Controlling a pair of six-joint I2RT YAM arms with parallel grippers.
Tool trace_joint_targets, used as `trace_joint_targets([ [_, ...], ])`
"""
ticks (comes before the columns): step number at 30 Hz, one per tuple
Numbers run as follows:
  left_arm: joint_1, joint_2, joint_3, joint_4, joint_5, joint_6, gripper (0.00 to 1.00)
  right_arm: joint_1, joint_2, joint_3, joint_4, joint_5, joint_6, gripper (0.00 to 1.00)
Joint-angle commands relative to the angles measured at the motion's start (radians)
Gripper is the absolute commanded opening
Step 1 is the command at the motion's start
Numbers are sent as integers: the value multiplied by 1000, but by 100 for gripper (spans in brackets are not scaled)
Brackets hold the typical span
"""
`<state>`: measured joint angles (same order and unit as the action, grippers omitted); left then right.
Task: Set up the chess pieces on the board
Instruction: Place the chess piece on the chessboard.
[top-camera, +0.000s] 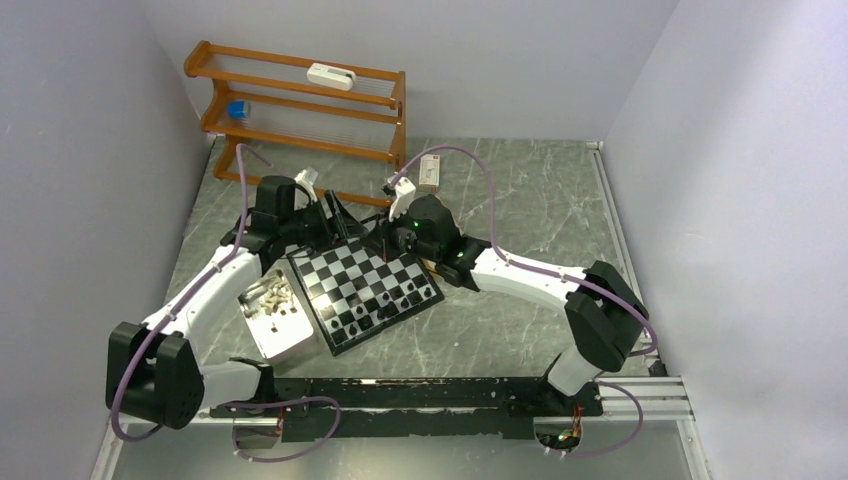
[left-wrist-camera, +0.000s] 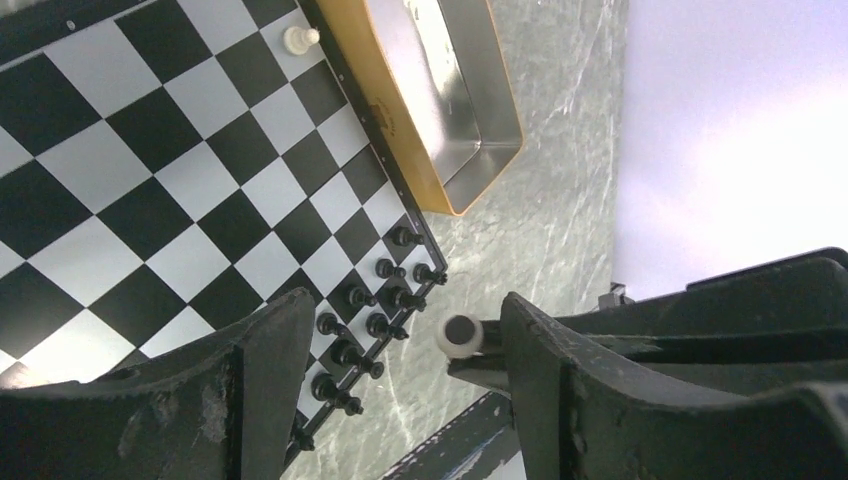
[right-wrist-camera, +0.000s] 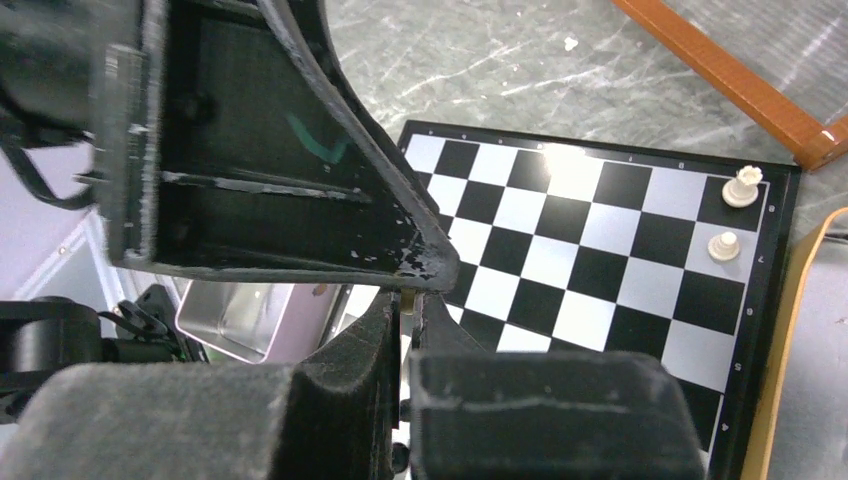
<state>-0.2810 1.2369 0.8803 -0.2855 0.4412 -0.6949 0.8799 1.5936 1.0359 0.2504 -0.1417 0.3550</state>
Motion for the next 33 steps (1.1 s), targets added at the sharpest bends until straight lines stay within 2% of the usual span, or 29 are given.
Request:
trace_joint_targets([
  [1, 31, 14, -56, 137, 114, -151, 71, -2, -12, -11, 72, 18, 41, 0],
  [8, 46, 38, -142, 278, 200, -309, 53, -4, 32, 17, 51, 20, 45, 0],
  [15, 46, 56, -115, 221, 188, -267, 49, -3, 56, 30, 16, 10, 39, 0],
  [18, 46, 47, -120, 223, 184, -270, 39, -3, 73, 50, -20, 7, 31, 0],
  [30, 46, 58, -123, 216, 177, -255, 17, -2, 86, 63, -32, 17, 30, 0],
  [31, 47, 56, -126, 219, 175, -260, 16, -4, 86, 59, -30, 22, 33, 2],
  [33, 46, 49, -141, 247, 179, -291, 14, -3, 82, 48, -19, 33, 38, 12],
])
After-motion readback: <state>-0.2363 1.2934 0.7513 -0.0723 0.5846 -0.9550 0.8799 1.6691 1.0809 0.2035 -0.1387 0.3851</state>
